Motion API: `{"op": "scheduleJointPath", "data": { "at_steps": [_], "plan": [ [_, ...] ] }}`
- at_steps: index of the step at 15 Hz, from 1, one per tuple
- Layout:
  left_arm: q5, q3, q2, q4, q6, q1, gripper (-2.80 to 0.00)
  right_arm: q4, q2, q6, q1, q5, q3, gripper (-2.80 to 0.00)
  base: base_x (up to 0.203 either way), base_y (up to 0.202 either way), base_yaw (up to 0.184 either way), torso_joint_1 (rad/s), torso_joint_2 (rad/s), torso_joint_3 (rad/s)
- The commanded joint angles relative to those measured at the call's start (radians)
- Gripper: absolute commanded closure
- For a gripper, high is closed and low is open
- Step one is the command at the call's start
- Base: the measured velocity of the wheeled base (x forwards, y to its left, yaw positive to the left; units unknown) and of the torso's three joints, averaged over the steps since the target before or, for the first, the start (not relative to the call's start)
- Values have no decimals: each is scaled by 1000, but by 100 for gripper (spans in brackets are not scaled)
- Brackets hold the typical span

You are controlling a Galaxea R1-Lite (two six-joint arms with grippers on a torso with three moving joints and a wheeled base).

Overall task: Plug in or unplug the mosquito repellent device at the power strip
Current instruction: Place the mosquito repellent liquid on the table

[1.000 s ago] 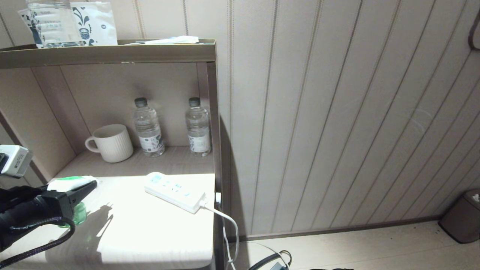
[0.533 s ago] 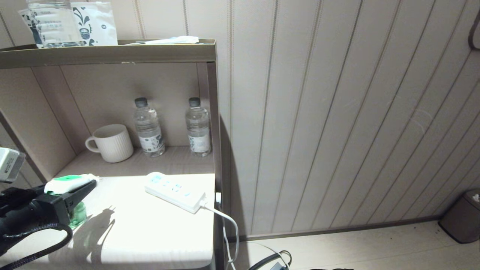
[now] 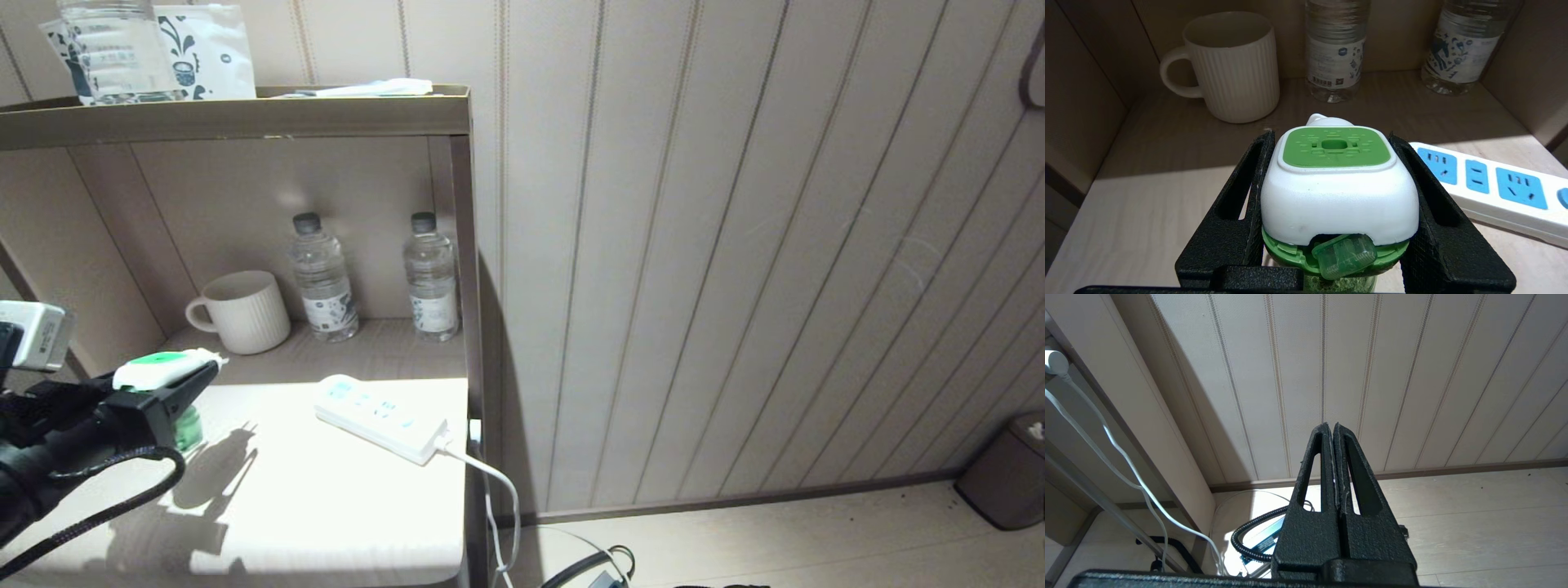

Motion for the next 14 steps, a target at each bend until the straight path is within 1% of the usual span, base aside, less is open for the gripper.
{"op": "scheduleJointPath", "data": {
  "at_steps": [1,2,4,5,6,7,10,12,14],
  "plan": [
    [10,42,151,-179,-3,1,0,0,1,0,0,0,0,0,0,0,0,0,0,0],
    [18,69,193,-274,-7,2,0,0,1,0,0,0,0,0,0,0,0,0,0,0],
    [50,94,270,-385,-30,2,0,0,1,0,0,0,0,0,0,0,0,0,0,0],
    [96,84,297,-416,-64,2,0,0,1,0,0,0,0,0,0,0,0,0,0,0],
    [133,67,320,-437,-91,0,0,0,1,0,0,0,0,0,0,0,0,0,0,0],
    [155,60,339,-453,-102,-4,0,0,1,0,0,0,0,0,0,0,0,0,0,0],
    [177,49,421,-515,-105,-9,0,0,1,0,0,0,0,0,0,0,0,0,0,0],
    [222,25,492,-528,-110,-15,0,1,1,0,0,0,0,0,0,0,0,0,0,0],
    [271,-16,551,-530,-129,-20,0,0,1,0,0,0,0,0,0,0,0,0,0,0]
  ]
}}
